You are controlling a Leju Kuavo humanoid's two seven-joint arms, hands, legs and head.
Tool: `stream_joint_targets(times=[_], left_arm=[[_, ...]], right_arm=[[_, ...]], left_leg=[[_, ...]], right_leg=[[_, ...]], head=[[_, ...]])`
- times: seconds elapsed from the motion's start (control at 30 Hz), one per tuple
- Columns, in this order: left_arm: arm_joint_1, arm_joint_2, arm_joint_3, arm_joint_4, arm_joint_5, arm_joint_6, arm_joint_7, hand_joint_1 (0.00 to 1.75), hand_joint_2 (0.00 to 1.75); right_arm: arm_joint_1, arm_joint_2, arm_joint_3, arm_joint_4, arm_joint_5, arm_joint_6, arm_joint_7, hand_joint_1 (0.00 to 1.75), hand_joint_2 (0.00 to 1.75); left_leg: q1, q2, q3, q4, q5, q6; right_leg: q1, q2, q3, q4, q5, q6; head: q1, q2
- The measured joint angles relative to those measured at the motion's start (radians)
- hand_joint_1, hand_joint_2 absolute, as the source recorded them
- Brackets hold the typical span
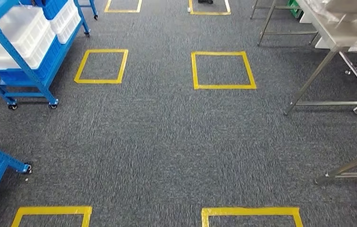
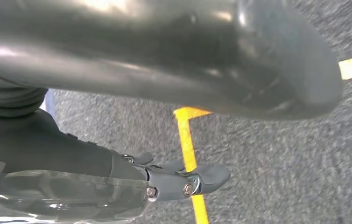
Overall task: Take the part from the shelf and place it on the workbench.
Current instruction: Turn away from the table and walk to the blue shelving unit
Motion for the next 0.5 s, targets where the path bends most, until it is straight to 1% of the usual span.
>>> stream_joint_targets(times=[0.03,0.07,0.1,0.13,0.17,0.2,0.23,0.27,0.3,0.33,0.37,0.4,0.43,0.47,0.5], left_arm=[[-0.001,0.001,0.0,0.0,-0.004,0.001,0.0,0.0,0.0],[-0.002,0.003,-0.001,-0.001,-0.011,0.002,0.001,0.0,0.0],[-0.002,0.004,-0.003,-0.001,-0.019,0.004,0.001,0.0,0.0],[-0.001,0.006,-0.005,-0.001,-0.028,0.005,0.002,0.0,0.0],[0.0,0.007,-0.008,-0.001,-0.038,0.007,0.002,0.0,0.0],[0.001,0.009,-0.01,-0.001,-0.047,0.009,0.002,0.0,0.0],[0.002,0.01,-0.013,-0.001,-0.057,0.01,0.002,0.0,0.0],[0.002,0.011,-0.017,-0.001,-0.07,0.012,0.002,0.0,0.0],[0.002,0.014,-0.024,-0.001,-0.09,0.013,0.002,0.0,0.0],[0.003,0.017,-0.035,-0.001,-0.12,0.013,0.004,0.0,0.0],[0.006,0.022,-0.052,-0.001,-0.163,0.012,0.009,0.0,0.0],[0.009,0.03,-0.078,-0.001,-0.22,0.008,0.017,0.0,0.0],[0.014,0.038,-0.109,-0.001,-0.281,0.005,0.026,0.0,0.0],[0.019,0.047,-0.144,0.0,-0.341,0.001,0.037,0.0,0.0],[0.022,0.056,-0.182,0.0,-0.392,-0.001,0.047,0.0,0.0]], right_arm=[[0.002,0.0,0.0,0.0,0.008,0.005,0.0,0.0,0.0],[0.004,-0.001,0.001,0.0,0.021,0.012,0.0,0.0,0.0],[0.006,-0.002,0.003,0.0,0.038,0.02,0.0,0.0,0.0],[0.007,-0.004,0.006,0.0,0.057,0.028,-0.001,0.0,0.0],[0.009,-0.006,0.01,0.0,0.077,0.035,-0.004,0.0,0.0],[0.011,-0.009,0.016,0.0,0.097,0.041,-0.009,0.0,0.0],[0.013,-0.012,0.023,0.0,0.116,0.045,-0.016,0.0,0.0],[0.016,-0.015,0.032,0.0,0.139,0.048,-0.021,0.0,0.0],[0.018,-0.019,0.044,0.0,0.168,0.051,-0.025,0.0,0.0],[0.02,-0.024,0.061,0.0,0.209,0.055,-0.023,0.0,0.0],[0.021,-0.03,0.084,0.001,0.264,0.06,-0.016,0.0,0.0],[0.022,-0.037,0.117,0.002,0.329,0.064,-0.006,0.0,0.0],[0.025,-0.046,0.154,0.004,0.394,0.067,0.005,0.0,0.0],[0.027,-0.053,0.195,0.005,0.448,0.066,0.015,0.0,0.0],[0.031,-0.061,0.234,0.007,0.487,0.064,0.022,0.0,0.0]], left_leg=[[0.0,-0.01,-0.001,-0.002,0.002,0.004],[-0.001,-0.021,-0.003,-0.002,0.003,0.007],[-0.002,-0.033,-0.004,-0.001,0.003,0.009],[-0.004,-0.047,-0.004,0.0,0.003,0.009],[-0.004,-0.062,-0.003,0.001,0.003,0.009],[-0.004,-0.077,-0.002,0.003,0.002,0.008],[-0.003,-0.091,-0.001,0.006,0.0,0.005],[-0.004,-0.104,-0.002,0.01,-0.002,0.001],[-0.004,-0.114,-0.005,0.014,-0.003,-0.004],[-0.003,-0.123,-0.009,0.016,-0.003,-0.009],[-0.003,-0.133,-0.012,0.016,-0.002,-0.015],[-0.001,-0.143,-0.015,0.014,0.0,-0.021],[0.0,-0.14,-0.017,0.018,-0.003,-0.026],[-0.001,-0.124,-0.024,0.032,-0.013,-0.031],[-0.001,-0.099,-0.04,0.066,-0.034,-0.035]], right_leg=[[-0.002,0.031,-0.028,0.057,-0.032,0.001],[-0.001,0.049,-0.064,0.126,-0.064,0.001],[-0.001,0.057,-0.098,0.188,-0.085,0.0],[-0.001,0.06,-0.117,0.22,-0.086,-0.001],[-0.001,0.062,-0.118,0.211,-0.064,-0.002],[-0.002,0.067,-0.099,0.163,-0.025,-0.003],[-0.003,0.083,-0.069,0.091,0.016,-0.005],[-0.005,0.106,-0.042,0.026,0.045,-0.007],[-0.005,0.124,-0.024,-0.017,0.06,-0.01],[-0.005,0.136,-0.016,-0.038,0.064,-0.014],[-0.003,0.135,-0.015,-0.04,0.062,-0.018],[-0.002,0.123,-0.015,-0.042,0.064,-0.025],[-0.002,0.112,-0.012,-0.046,0.066,-0.031],[-0.003,0.099,-0.01,-0.051,0.068,-0.038],[-0.003,0.086,-0.008,-0.055,0.069,-0.044]], head=[[0.001,0.0],[0.002,0.0],[0.002,0.0],[0.002,0.0],[0.002,0.0],[0.002,0.0],[0.002,0.0],[0.002,0.0],[0.002,0.0],[0.002,0.0],[0.002,0.0],[0.002,0.0],[0.002,0.0],[0.001,0.0],[0.001,0.0]])
